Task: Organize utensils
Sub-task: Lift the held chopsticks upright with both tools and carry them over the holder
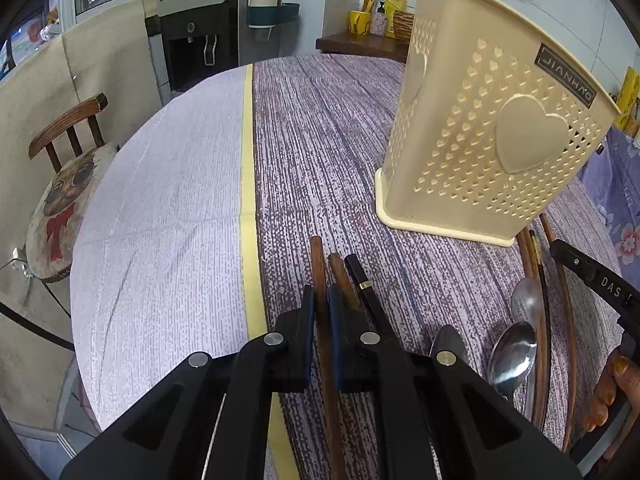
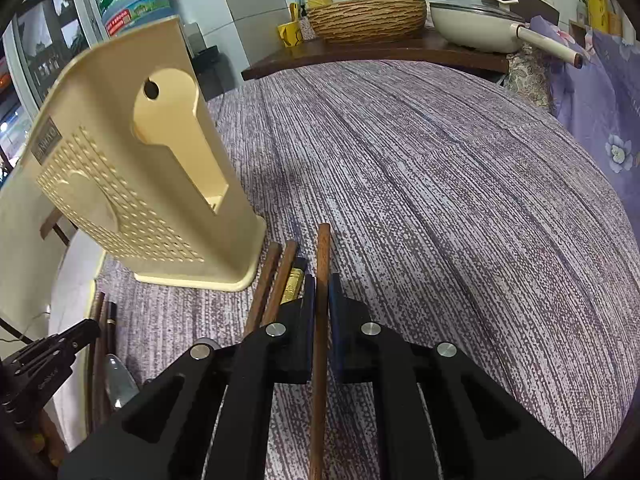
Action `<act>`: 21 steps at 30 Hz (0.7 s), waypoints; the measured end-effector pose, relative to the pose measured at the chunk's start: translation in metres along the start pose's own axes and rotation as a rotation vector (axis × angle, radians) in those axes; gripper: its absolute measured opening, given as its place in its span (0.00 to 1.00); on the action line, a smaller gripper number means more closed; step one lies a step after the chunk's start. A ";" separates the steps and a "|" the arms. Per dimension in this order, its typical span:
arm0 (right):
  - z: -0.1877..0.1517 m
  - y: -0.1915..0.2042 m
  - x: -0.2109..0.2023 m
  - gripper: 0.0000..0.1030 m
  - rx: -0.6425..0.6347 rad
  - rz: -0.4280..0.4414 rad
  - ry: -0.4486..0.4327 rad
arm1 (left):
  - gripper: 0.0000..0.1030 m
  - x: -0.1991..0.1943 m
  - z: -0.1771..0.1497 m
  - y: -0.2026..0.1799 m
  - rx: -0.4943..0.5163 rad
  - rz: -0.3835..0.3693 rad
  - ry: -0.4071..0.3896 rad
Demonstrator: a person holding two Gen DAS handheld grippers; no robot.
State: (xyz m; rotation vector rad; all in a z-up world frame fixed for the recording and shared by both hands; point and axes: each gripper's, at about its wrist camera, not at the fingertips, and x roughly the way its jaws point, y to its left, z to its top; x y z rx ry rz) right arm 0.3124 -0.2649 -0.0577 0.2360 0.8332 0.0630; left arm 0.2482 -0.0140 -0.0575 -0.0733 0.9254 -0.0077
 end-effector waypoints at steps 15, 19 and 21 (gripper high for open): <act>0.011 0.003 -0.071 0.08 -0.048 0.145 -0.165 | 0.08 -0.050 0.017 0.007 -0.014 -0.099 -0.127; 0.014 0.002 -0.090 0.08 -0.056 0.172 -0.196 | 0.08 -0.068 0.022 0.007 -0.010 -0.135 -0.165; 0.016 0.003 -0.100 0.08 -0.060 0.181 -0.212 | 0.08 -0.076 0.024 0.009 -0.006 -0.147 -0.187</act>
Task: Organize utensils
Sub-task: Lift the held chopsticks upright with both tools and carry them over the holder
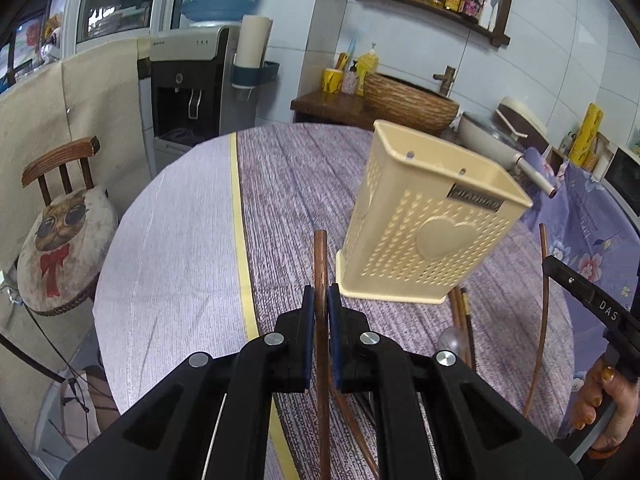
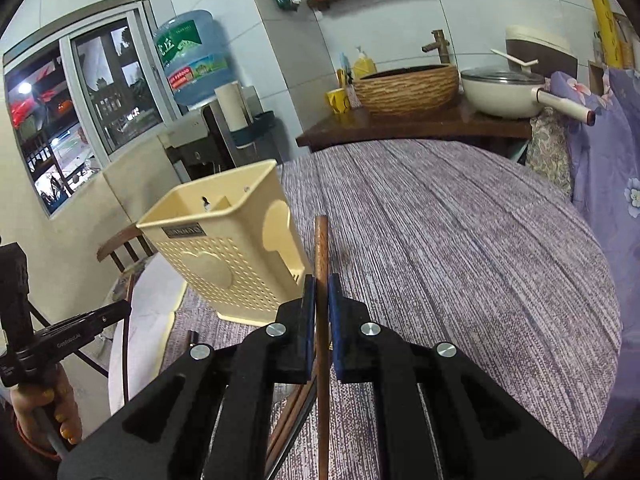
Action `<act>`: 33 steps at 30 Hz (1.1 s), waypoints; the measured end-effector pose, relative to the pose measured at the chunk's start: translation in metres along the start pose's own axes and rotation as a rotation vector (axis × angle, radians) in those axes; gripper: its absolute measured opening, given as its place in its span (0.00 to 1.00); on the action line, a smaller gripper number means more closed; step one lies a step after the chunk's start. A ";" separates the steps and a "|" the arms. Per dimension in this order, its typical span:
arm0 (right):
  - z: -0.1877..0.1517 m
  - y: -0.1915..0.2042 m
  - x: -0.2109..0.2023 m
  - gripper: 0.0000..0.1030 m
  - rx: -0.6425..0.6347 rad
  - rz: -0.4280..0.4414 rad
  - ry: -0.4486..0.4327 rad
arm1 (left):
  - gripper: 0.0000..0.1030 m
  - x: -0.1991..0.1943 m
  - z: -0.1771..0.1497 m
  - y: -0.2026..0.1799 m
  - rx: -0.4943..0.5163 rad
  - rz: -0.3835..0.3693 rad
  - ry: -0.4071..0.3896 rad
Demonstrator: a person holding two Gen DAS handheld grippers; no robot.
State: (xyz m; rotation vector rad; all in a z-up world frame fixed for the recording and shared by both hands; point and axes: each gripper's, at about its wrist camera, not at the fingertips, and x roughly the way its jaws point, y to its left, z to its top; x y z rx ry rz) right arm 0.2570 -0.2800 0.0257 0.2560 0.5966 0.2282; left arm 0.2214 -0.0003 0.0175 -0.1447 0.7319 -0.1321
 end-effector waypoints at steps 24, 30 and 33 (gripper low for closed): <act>0.028 0.031 -0.077 0.08 -0.134 0.078 -0.146 | 0.08 -0.083 0.017 -0.004 0.052 -0.052 -0.195; 0.031 0.032 -0.078 0.08 -0.142 0.084 -0.149 | 0.08 -0.086 0.018 -0.002 0.051 -0.053 -0.210; 0.032 0.032 -0.077 0.08 -0.142 0.090 -0.149 | 0.08 -0.089 0.019 -0.002 0.052 -0.056 -0.217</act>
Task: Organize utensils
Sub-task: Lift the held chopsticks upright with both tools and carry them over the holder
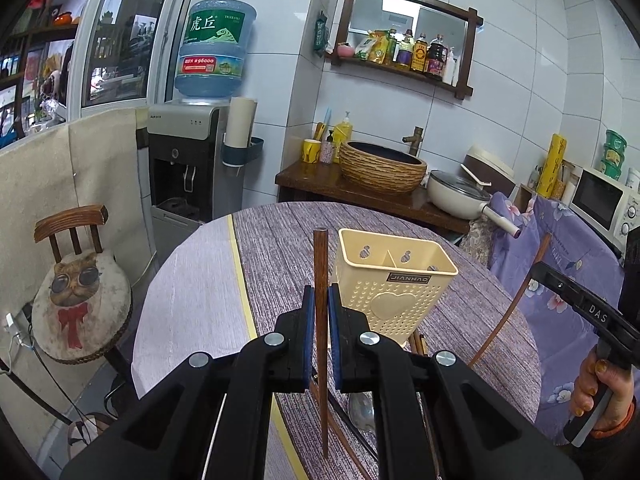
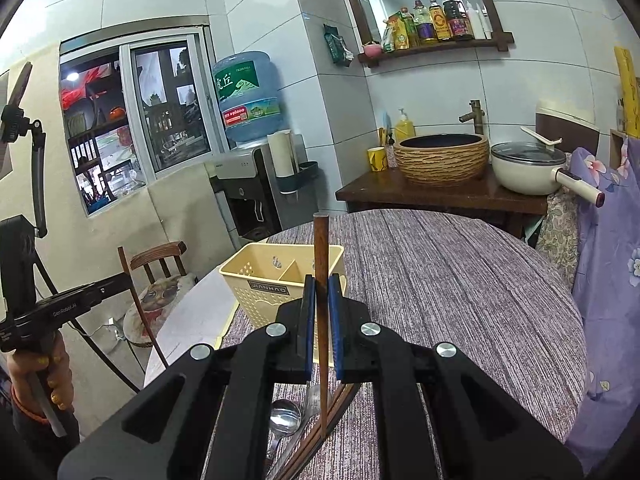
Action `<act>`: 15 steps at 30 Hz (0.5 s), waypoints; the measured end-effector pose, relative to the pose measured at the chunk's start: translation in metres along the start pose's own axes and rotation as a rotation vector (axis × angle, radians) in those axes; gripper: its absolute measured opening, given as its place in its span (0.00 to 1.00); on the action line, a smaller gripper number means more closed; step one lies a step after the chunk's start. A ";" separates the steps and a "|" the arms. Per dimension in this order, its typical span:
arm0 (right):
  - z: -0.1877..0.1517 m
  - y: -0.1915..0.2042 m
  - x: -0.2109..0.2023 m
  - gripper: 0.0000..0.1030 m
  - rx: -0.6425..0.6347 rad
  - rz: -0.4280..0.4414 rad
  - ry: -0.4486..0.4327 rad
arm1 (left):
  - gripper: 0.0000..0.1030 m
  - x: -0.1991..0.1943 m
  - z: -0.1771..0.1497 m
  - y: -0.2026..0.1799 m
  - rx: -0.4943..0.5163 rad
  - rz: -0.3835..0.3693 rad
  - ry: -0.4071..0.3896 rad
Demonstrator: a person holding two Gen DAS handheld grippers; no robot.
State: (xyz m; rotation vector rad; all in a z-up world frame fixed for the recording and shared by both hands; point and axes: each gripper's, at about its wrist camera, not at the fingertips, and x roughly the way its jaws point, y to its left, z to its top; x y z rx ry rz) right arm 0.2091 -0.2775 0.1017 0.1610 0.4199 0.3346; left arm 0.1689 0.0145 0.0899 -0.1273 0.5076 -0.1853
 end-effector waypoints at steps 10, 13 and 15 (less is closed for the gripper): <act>0.014 0.002 -0.002 0.08 0.006 0.046 0.000 | 0.08 -0.005 0.013 0.003 0.001 -0.011 -0.021; 0.019 0.006 -0.005 0.08 -0.014 0.044 -0.011 | 0.08 -0.007 0.018 0.003 0.007 -0.012 -0.031; 0.023 0.007 -0.006 0.08 -0.015 0.051 -0.014 | 0.08 -0.008 0.020 0.004 0.008 -0.013 -0.036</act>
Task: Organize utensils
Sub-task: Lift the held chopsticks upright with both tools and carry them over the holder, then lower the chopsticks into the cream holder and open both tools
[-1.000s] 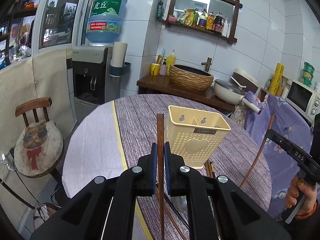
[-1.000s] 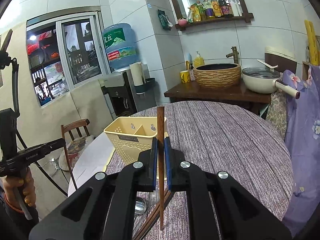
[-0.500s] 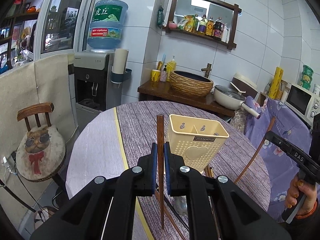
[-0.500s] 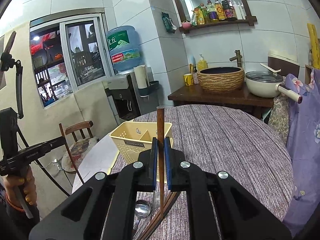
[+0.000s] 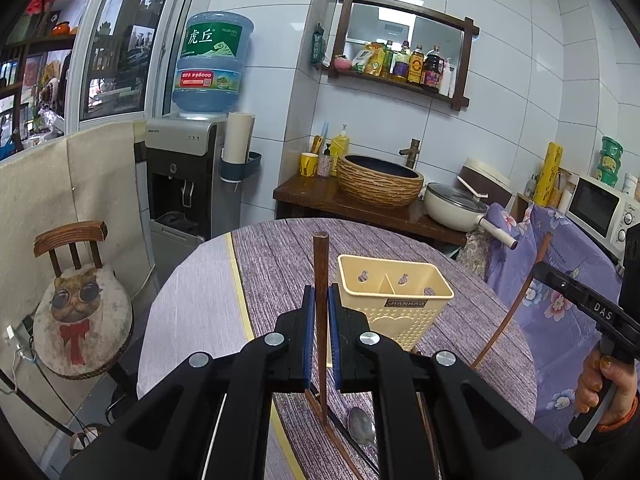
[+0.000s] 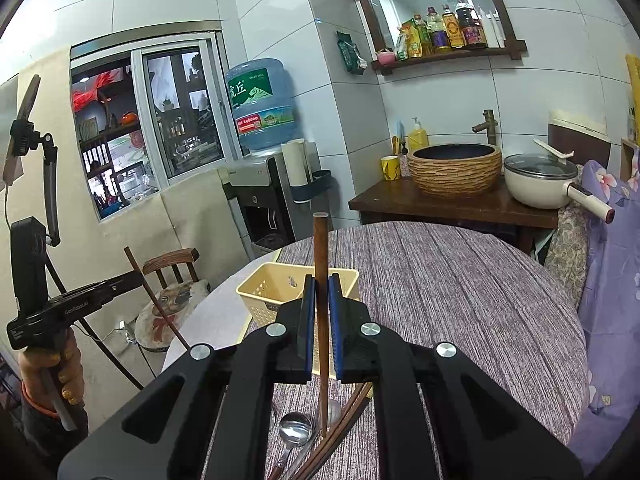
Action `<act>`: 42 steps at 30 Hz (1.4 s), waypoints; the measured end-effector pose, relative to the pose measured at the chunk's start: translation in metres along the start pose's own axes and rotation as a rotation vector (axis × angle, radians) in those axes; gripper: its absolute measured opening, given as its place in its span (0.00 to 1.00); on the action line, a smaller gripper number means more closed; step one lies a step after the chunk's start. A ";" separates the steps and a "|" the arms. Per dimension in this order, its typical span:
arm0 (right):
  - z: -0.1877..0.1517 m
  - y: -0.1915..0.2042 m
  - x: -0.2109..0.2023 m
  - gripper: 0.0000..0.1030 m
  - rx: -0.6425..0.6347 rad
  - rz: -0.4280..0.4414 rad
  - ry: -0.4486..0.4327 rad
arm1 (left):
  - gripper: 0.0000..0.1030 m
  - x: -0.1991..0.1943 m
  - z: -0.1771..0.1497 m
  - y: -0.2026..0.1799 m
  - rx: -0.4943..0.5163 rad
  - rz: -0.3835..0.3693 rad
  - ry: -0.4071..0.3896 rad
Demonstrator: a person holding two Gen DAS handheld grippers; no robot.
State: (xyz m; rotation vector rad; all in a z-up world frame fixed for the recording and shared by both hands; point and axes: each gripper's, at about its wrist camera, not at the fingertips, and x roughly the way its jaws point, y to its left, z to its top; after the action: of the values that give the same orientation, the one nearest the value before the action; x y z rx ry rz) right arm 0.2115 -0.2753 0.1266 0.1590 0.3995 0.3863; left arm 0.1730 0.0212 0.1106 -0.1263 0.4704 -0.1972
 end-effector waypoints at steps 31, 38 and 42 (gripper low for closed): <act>0.088 0.016 0.071 0.08 -0.039 -0.065 -0.101 | 0.08 0.068 0.103 -0.045 0.014 0.022 -0.140; 0.059 0.011 0.096 0.08 -0.039 -0.073 -0.033 | 0.07 0.104 0.071 -0.032 -0.010 0.041 -0.045; 0.050 0.006 0.105 0.08 -0.021 -0.082 -0.004 | 0.07 0.118 0.056 -0.031 -0.009 0.043 -0.001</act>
State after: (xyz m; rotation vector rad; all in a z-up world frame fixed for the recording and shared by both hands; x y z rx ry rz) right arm 0.3190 -0.2323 0.1372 0.1225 0.3966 0.3094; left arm 0.2972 -0.0301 0.1137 -0.1250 0.4728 -0.1531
